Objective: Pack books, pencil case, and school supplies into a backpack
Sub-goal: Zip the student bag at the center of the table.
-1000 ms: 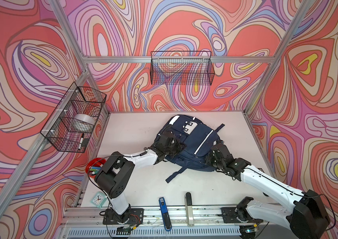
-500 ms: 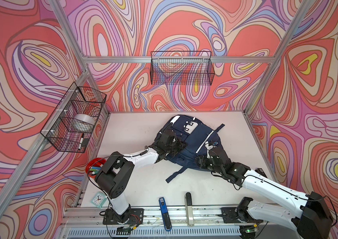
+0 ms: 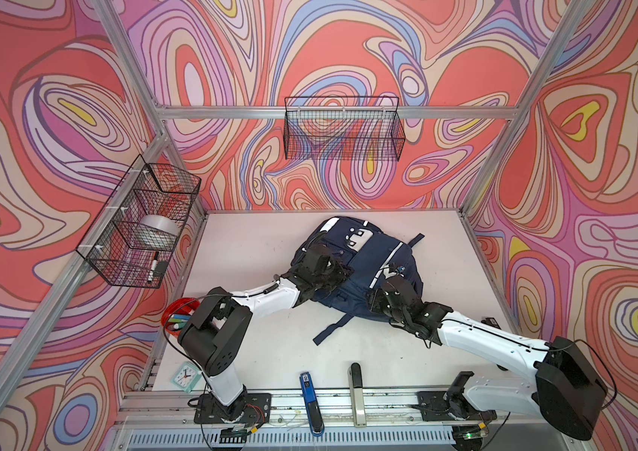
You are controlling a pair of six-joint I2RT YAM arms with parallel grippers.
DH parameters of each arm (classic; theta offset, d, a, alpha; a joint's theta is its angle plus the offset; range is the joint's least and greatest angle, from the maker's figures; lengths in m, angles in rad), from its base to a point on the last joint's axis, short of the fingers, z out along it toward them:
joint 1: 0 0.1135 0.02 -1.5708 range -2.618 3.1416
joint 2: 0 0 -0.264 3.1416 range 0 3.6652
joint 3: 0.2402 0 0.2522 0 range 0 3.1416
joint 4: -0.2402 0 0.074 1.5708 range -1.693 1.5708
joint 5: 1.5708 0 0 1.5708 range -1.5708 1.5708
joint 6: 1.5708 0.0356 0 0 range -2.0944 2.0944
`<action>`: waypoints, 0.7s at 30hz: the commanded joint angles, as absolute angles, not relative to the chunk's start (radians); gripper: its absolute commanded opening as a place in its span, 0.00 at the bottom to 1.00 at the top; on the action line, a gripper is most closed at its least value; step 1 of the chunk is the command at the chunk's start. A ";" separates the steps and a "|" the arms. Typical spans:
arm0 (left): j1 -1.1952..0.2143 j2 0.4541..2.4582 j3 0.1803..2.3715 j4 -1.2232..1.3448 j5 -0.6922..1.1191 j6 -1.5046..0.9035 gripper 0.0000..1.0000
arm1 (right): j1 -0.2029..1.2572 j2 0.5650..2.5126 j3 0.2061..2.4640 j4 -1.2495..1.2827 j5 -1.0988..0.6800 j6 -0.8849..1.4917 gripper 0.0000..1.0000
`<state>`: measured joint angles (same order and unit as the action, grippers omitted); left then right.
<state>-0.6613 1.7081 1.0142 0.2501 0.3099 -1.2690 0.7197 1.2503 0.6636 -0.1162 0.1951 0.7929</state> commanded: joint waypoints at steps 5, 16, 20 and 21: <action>-0.718 1.656 1.010 0.356 0.421 -1.315 0.00 | 0.722 1.264 0.696 0.040 0.232 0.821 0.08; -0.636 1.625 0.956 0.346 0.408 -1.286 0.00 | 0.705 1.103 0.652 -0.190 0.295 0.814 0.00; -0.611 1.614 0.952 0.311 0.396 -1.251 0.00 | 0.643 1.114 0.652 -0.234 0.203 0.808 0.00; -0.609 1.614 0.953 0.303 0.395 -1.245 0.00 | 0.631 1.114 0.648 -0.235 0.187 0.807 0.00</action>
<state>-0.6369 1.6749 0.9611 0.3096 0.3779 -1.2781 0.6868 1.1233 0.6540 -0.1806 0.1600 0.8177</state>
